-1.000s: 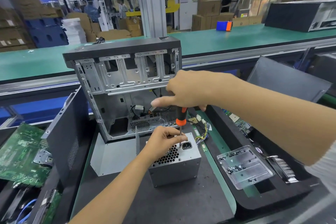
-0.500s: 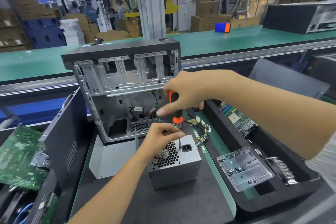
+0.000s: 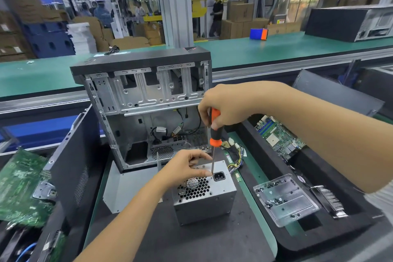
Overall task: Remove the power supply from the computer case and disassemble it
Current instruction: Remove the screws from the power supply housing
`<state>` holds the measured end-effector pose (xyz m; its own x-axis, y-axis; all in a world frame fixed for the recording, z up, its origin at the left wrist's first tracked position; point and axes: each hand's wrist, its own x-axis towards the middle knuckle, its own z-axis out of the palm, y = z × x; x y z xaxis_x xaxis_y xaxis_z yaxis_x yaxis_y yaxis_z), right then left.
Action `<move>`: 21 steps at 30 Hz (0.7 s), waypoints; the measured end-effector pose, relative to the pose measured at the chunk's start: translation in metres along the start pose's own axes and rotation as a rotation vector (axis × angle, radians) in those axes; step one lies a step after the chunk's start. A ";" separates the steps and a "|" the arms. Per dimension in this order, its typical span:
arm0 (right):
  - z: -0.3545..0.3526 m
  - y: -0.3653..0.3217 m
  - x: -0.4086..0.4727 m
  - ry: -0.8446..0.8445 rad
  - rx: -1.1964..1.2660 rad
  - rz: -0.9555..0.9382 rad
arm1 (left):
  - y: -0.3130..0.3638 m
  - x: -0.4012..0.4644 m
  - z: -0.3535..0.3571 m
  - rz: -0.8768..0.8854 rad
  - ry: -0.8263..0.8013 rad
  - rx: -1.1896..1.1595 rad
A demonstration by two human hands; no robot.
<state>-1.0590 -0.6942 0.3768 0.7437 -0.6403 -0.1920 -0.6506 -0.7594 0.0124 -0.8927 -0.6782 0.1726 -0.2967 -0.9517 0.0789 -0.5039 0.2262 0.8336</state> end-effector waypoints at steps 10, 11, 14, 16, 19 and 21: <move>-0.009 0.006 -0.007 0.044 0.070 0.043 | 0.000 -0.001 0.014 0.046 0.027 0.110; -0.009 0.008 -0.008 0.047 0.073 0.049 | 0.000 -0.001 0.013 0.038 0.034 0.103; -0.007 0.012 -0.013 0.065 0.090 0.080 | -0.001 0.001 0.010 0.015 0.038 0.157; -0.007 0.017 -0.018 0.103 0.086 0.103 | 0.001 0.003 0.009 -0.004 0.023 0.253; -0.002 0.026 -0.024 0.151 0.090 0.128 | 0.009 0.007 0.010 -0.058 0.038 0.267; 0.002 0.030 -0.028 0.161 0.110 0.134 | 0.013 0.010 0.011 -0.154 0.058 -0.105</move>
<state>-1.0995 -0.6992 0.3801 0.6590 -0.7512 -0.0371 -0.7512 -0.6549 -0.0818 -0.9115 -0.6827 0.1786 -0.1743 -0.9844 -0.0254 -0.4514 0.0569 0.8905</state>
